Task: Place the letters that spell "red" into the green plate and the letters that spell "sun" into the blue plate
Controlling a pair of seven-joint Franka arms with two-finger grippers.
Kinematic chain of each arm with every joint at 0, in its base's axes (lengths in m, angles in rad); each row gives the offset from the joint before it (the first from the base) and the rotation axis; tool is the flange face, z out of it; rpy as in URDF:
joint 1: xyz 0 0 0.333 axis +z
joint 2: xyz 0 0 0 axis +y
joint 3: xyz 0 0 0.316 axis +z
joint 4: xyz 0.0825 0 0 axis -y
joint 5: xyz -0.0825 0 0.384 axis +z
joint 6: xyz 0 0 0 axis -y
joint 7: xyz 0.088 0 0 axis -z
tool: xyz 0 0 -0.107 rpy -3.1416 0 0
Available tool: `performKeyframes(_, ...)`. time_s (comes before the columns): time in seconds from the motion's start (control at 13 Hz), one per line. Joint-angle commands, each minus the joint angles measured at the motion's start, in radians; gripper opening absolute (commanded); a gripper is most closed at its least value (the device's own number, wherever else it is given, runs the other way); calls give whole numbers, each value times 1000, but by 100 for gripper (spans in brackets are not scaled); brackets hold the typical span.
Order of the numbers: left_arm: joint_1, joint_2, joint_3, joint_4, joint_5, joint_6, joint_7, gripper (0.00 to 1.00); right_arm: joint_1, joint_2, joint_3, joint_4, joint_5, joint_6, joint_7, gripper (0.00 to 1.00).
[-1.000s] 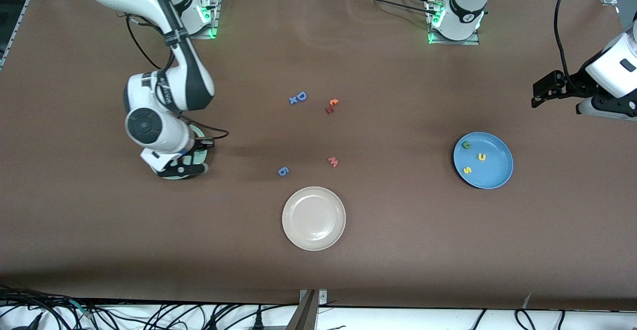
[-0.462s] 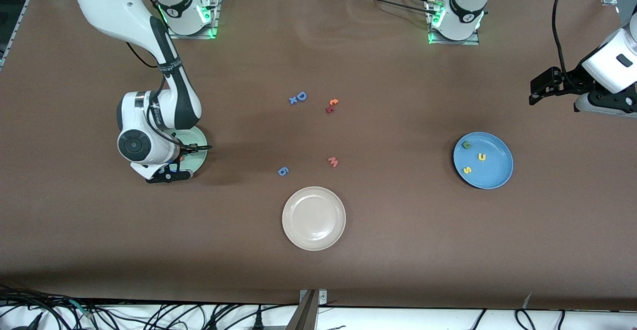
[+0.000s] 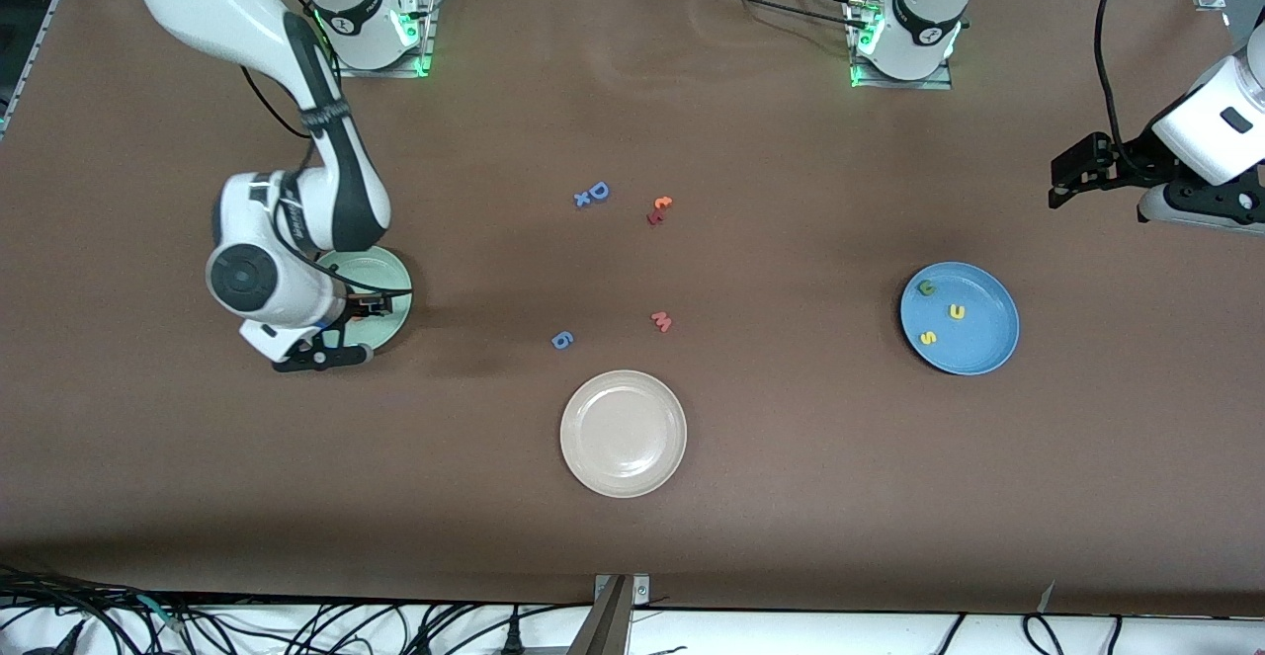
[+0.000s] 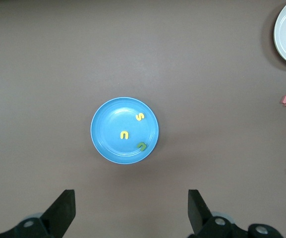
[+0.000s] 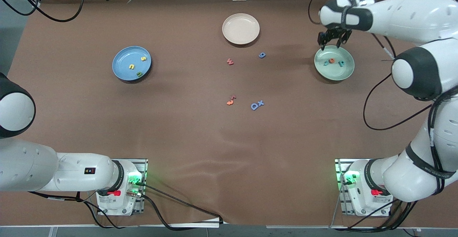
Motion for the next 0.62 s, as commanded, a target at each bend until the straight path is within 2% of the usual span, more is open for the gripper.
performKeyframes(0.0, -9, -17, 10, -17, -12, 4, 25, 100, 1, -117, -37, 67, 6, -115, -1, 100)
performKeyframes(0.38, -11, -14, 9, -17, -12, 4, 25, 100, 1, -188, -120, 342, -1, -402, -6, 100)
performKeyframes(0.54, -12, -3, 9, -15, -11, 10, 23, 100, 1, -192, -131, 379, -4, -448, 2, 100)
